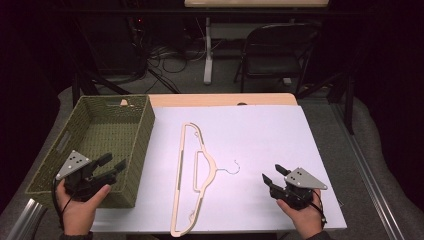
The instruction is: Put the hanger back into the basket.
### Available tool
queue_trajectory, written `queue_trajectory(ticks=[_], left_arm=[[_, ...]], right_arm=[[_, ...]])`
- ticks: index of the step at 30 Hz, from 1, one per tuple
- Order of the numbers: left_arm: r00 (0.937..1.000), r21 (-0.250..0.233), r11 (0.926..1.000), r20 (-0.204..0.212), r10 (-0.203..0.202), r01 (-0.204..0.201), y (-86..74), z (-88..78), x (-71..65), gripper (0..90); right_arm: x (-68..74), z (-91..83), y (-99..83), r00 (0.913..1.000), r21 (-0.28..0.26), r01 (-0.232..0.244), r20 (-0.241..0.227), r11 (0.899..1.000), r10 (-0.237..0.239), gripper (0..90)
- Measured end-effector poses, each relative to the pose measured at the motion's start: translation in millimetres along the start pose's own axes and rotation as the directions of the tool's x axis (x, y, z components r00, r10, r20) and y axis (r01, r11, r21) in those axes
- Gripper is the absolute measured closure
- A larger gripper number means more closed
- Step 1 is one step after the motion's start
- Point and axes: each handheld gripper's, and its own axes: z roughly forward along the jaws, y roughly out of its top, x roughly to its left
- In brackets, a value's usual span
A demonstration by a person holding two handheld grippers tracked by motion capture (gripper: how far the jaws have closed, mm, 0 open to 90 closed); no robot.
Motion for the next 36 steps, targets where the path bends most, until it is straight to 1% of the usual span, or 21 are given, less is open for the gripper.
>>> queue_trajectory(ticks=[1,2,3,5,6,9,10,11,12,13,14,15,16,17,20,22,25,27,29,33,36], left_arm=[[1.0000,0.004,1.0000,0.003,-0.001,0.001,0.1,1.1,-1.8,41.3],[1.0000,0.009,1.0000,0.006,0.000,0.000,0.3,2.6,-4.4,41.4],[0.9999,0.016,0.9999,0.009,0.006,-0.006,1.0,4.8,-7.6,41.4],[0.9995,0.027,0.9994,0.024,0.023,-0.023,3.3,9.0,-15.0,41.4],[0.9991,0.033,0.9992,0.036,0.022,-0.023,4.7,11.6,-19.0,41.4],[0.9968,0.064,0.9968,0.067,0.044,-0.048,9.7,21.4,-30.7,42.1],[0.9954,0.069,0.9959,0.080,0.053,-0.058,11.2,25.4,-34.6,42.8],[0.9940,0.078,0.9948,0.093,0.058,-0.065,12.7,29.4,-38.5,43.2],[0.9940,0.078,0.9948,0.093,0.058,-0.065,12.7,29.4,-38.5,43.3],[0.9909,0.095,0.9918,0.112,0.075,-0.086,15.5,37.9,-46.9,43.3],[0.9909,0.095,0.9918,0.112,0.075,-0.086,15.5,37.9,-46.9,43.3],[0.9872,0.117,0.9880,0.134,0.085,-0.101,17.0,47.2,-56.2,43.3],[0.9846,0.128,0.9853,0.147,0.094,-0.113,17.2,52.5,-60.8,43.6],[0.9820,0.142,0.9820,0.159,0.102,-0.125,17.5,57.9,-65.3,43.8],[0.9728,0.182,0.9710,0.199,0.118,-0.155,19.1,74.7,-76.7,45.1],[0.9681,0.201,0.9642,0.214,0.130,-0.174,21.0,85.1,-82.8,47.2],[0.9664,0.223,0.9580,0.221,0.131,-0.181,22.9,100.6,-88.6,47.5],[0.9654,0.231,0.9558,0.227,0.129,-0.182,23.6,109.1,-91.5,47.5],[0.9642,0.240,0.9530,0.232,0.129,-0.185,24.8,115.4,-94.3,47.6],[0.9658,0.266,0.9491,0.236,0.106,-0.169,26.9,124.0,-98.0,48.3],[0.9641,0.299,0.9367,0.241,0.111,-0.183,29.8,129.4,-99.8,48.5]], right_arm=[[-1.9,-2.1,0.2,1.0000,0.011,-0.001,-0.008,1.000,0.001,46.2],[-3.1,-1.8,-0.8,0.9999,-0.010,-0.011,-0.011,1.000,0.011,47.0],[-4.8,-3.4,-1.2,0.9998,-0.001,-0.014,-0.011,1.000,0.014,47.5],[-7.6,-3.8,-2.8,0.9997,0.002,-0.022,-0.009,1.000,0.022,48.1],[-8.8,-3.5,-3.6,0.9997,-0.001,-0.023,-0.008,1.000,0.023,48.5],[-11.2,-3.7,-5.2,0.9993,0.001,-0.014,0.036,1.000,0.014,48.5],[-12.3,-4.4,-5.5,0.9990,0.007,-0.019,0.042,1.000,0.019,48.6],[-13.0,-4.0,-6.2,0.9986,-0.005,-0.016,0.051,1.000,0.016,48.6],[-13.0,-4.0,-6.2,0.9986,-0.005,-0.016,0.051,1.000,0.016,48.6],[-14.9,-3.7,-6.2,0.9986,0.017,-0.014,0.051,1.000,0.013,48.1],[-15.4,-3.3,-6.8,0.9981,0.017,-0.025,0.056,1.000,0.024,47.2],[-16.3,-3.2,-7.5,0.9977,0.026,-0.040,0.056,0.999,0.038,47.2],[-16.6,-2.3,-8.4,0.9980,0.021,-0.049,0.042,0.999,0.048,48.3],[-16.8,-2.5,-9.0,0.9984,0.025,-0.050,0.027,0.998,0.049,49.1],[-16.2,-2.3,-9.7,0.9986,0.021,-0.048,0.023,0.999,0.048,49.6],[-16.9,-2.5,-9.7,0.9986,0.019,-0.048,0.023,0.999,0.048,49.6],[-17.8,-1.9,-10.6,0.9982,0.015,-0.054,0.027,0.998,0.053,49.6],[-19.0,-2.3,-11.2,0.9980,0.025,-0.057,0.028,0.998,0.056,49.6],[-19.7,-1.4,-12.1,0.9976,0.018,-0.063,0.032,0.998,0.062,49.6],[-20.2,-1.7,-12.4,0.9972,0.033,-0.069,0.030,0.997,0.068,49.4],[-20.0,-1.1,-12.6,0.9974,0.036,-0.070,0.022,0.997,0.069,49.4]])
